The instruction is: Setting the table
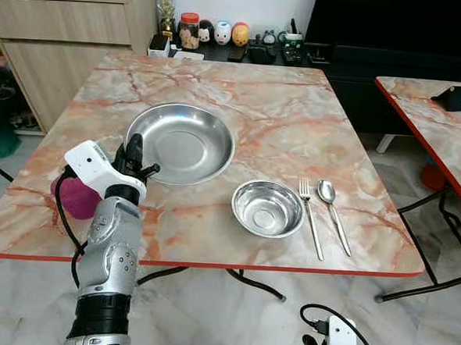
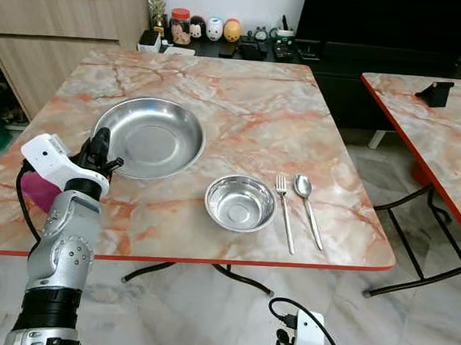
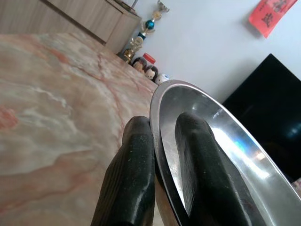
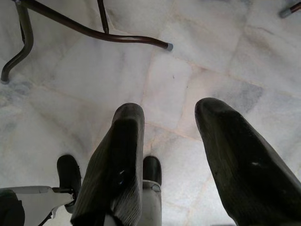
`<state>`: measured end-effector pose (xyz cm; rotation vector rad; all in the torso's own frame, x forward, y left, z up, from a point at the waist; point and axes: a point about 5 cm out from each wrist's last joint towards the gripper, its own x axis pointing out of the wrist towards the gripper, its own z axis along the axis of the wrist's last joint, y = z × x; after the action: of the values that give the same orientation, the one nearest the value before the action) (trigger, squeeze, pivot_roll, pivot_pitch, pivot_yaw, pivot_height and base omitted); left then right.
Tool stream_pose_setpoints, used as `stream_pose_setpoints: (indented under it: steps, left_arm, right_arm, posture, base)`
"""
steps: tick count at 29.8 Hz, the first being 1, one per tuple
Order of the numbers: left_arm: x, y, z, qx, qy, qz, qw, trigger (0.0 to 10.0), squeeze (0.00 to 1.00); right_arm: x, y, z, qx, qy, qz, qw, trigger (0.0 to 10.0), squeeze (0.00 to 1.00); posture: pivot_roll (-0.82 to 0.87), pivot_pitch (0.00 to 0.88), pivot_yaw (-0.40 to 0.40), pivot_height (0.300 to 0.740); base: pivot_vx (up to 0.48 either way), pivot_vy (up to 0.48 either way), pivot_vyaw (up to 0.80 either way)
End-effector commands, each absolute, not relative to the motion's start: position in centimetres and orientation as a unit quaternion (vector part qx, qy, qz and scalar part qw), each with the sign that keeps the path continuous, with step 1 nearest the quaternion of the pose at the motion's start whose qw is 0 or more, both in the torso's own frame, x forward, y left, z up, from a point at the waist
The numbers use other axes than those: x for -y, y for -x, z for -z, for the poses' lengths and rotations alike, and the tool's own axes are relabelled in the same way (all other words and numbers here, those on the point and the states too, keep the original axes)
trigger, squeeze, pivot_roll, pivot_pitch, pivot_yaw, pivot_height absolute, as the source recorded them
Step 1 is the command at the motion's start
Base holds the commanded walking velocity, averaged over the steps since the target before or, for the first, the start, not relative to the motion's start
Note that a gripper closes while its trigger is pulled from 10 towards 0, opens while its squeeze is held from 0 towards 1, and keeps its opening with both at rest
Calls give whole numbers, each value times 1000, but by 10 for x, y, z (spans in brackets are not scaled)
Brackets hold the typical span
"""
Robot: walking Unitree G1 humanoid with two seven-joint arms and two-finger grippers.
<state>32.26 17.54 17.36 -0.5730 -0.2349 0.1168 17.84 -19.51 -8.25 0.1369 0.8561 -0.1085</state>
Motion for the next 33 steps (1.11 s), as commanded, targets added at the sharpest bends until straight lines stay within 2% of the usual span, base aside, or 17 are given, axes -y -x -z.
stream_pose_setpoints:
  steps: [1, 18, 23, 33]
  left_arm:
    - [-174, -321, -179, 127, 278, -49, 951, 10000, 0]
    - [-173, -321, -180, 125, 274, -48, 953, 10000, 0]
    - [-173, -321, -181, 125, 273, -49, 953, 10000, 0]
    - [-172, -322, -180, 121, 268, -48, 955, 10000, 0]
  right_arm:
    - [197, -178, 82, -410, -69, 60, 908, 10000, 0]
    - [197, -178, 82, -411, -68, 61, 907, 10000, 0]
    - [197, -178, 82, -411, -66, 60, 907, 10000, 0]
    - [197, -177, 82, -412, -63, 58, 907, 10000, 0]
  posture:
    - [57, 0, -44, 740]
    - [58, 0, -46, 740]
    - [59, 0, -46, 740]
    - [56, 0, -43, 740]
  base:
    - [0, -480, 0]
    - [0, -480, 0]
    - [0, 0, 0]
    - [0, -480, 0]
